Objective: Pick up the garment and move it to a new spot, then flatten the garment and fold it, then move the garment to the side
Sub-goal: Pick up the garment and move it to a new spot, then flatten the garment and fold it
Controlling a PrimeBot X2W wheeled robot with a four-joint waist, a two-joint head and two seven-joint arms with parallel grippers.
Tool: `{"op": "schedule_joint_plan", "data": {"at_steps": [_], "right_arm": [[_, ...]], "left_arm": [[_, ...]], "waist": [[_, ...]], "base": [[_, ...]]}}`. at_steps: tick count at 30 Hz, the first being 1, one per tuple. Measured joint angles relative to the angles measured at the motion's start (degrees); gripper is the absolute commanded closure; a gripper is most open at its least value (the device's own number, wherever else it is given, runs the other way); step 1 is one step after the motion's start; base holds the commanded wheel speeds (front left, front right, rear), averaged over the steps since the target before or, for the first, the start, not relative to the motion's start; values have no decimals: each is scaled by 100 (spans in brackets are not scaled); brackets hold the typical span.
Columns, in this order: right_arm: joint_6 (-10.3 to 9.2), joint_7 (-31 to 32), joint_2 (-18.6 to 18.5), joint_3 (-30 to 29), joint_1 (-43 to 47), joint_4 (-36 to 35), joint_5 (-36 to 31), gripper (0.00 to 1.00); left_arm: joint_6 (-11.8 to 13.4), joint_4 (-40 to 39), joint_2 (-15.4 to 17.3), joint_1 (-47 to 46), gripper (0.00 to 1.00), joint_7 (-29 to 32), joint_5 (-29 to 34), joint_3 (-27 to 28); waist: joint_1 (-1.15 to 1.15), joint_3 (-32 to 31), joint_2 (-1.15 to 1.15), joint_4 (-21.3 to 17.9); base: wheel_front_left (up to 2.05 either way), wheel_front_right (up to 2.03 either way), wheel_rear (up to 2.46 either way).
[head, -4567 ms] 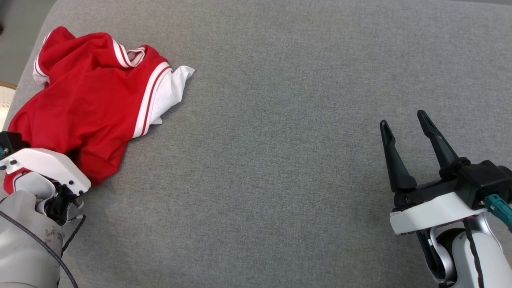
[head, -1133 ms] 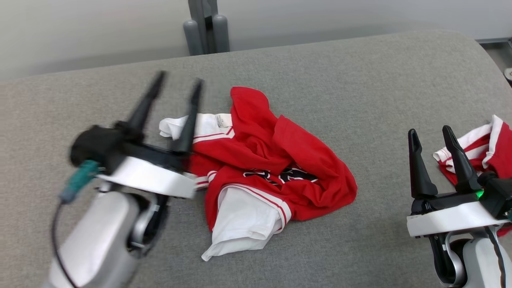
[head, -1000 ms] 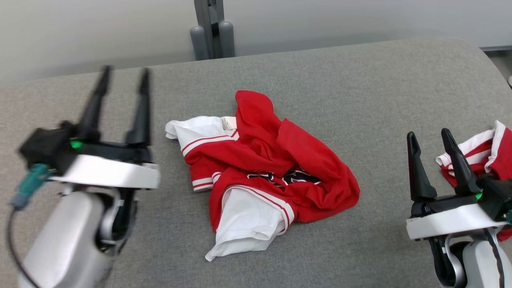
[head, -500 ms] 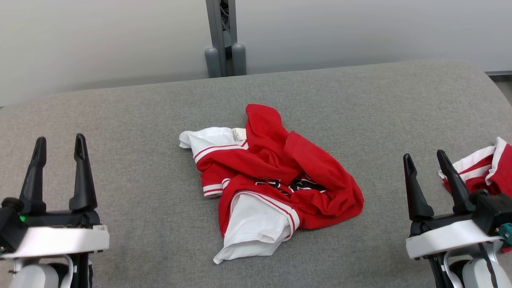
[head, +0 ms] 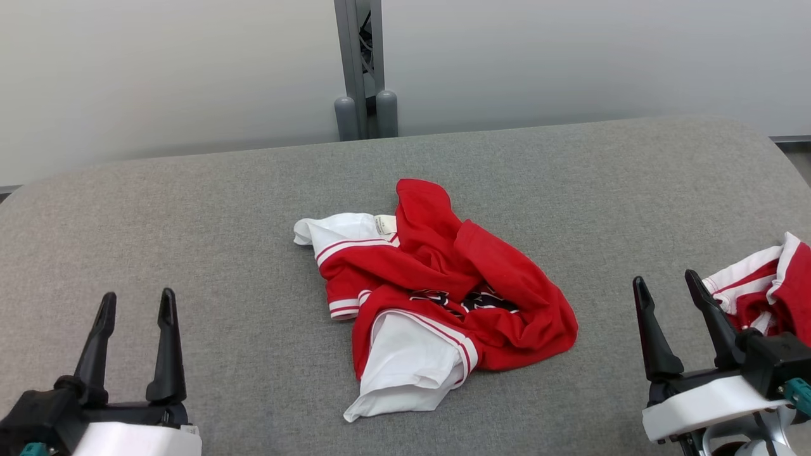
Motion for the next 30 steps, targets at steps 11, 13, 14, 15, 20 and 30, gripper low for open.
{"op": "schedule_joint_plan", "data": {"at_steps": [11,13,14,15,20,30], "right_arm": [[0,70,1,-22,211,-140,9,0],[0,86,-1,-27,230,-160,13,0],[0,96,-1,-31,233,-176,13,0],[0,96,-1,-35,233,-189,13,0],[0,103,0,-22,220,-218,10,0],[0,278,-3,285,-76,19,-192,0]], "left_arm": [[45,63,7,143,0,201,34,-183],[45,64,25,143,0,224,34,-194],[45,58,37,142,0,226,35,-198],[45,55,46,142,0,242,36,-210],[45,42,44,91,0,248,48,-250],[24,70,24,-31,0,240,56,-379]], "waist": [[0,-136,0,-19],[0,-153,0,-14],[0,-146,0,-11],[0,-131,0,-6],[0,-63,0,23],[0,-35,0,309]], "base": [[0,0,0],[0,0,0],[0,0,0],[0,0,0],[0,0,0],[0,0,0]]}}
